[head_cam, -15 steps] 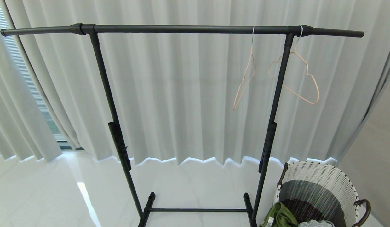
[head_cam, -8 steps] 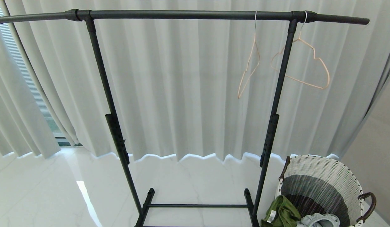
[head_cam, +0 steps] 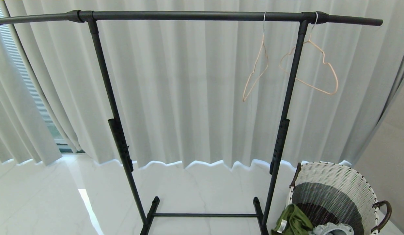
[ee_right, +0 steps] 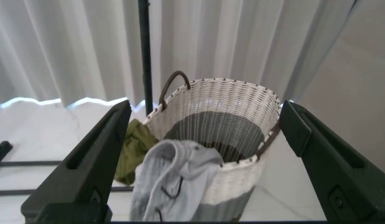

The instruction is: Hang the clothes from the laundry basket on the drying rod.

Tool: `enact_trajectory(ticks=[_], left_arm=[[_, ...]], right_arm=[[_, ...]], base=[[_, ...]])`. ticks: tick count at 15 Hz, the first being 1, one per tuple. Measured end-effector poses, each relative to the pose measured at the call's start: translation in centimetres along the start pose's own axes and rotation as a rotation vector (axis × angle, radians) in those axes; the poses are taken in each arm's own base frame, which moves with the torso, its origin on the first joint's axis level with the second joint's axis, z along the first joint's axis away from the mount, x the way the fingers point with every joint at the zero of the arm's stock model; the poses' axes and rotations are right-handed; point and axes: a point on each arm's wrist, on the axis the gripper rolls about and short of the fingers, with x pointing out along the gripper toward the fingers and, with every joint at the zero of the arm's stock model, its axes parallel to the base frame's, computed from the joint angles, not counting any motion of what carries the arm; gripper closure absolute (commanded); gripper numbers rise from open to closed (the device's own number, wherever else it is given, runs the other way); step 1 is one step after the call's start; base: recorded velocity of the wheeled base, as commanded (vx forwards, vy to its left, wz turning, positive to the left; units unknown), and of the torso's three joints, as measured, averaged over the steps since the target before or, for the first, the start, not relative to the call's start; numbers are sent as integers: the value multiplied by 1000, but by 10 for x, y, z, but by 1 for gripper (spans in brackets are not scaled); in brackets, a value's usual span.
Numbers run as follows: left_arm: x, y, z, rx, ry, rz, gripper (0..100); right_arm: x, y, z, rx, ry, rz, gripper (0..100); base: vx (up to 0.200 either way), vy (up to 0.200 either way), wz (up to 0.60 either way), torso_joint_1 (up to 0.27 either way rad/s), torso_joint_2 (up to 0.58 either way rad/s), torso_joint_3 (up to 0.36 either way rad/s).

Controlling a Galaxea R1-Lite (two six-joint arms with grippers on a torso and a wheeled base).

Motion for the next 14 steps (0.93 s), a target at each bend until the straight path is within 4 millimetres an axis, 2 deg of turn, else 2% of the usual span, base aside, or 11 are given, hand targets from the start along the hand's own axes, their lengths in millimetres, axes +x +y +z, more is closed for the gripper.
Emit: enact_trajectory(ticks=[8, 11, 13, 14], left_arm=[[0, 0, 0, -5, 0, 0, 0], [0, 0, 0, -5, 1, -1, 0], [0, 0, 0, -5, 0, -1, 0], [0, 0, 0, -5, 1, -1, 0]], right_arm=[[2, 1, 4, -97, 11, 44, 0], [8, 1, 41, -96, 33, 105, 0], [32, 0, 63, -149, 175, 108, 0], [47, 0, 66, -193, 264, 98, 0]], base=[[0, 0, 0, 0, 0, 0], [0, 0, 0, 0, 0, 0], [0, 0, 0, 0, 0, 0], [0, 0, 0, 0, 0, 0]])
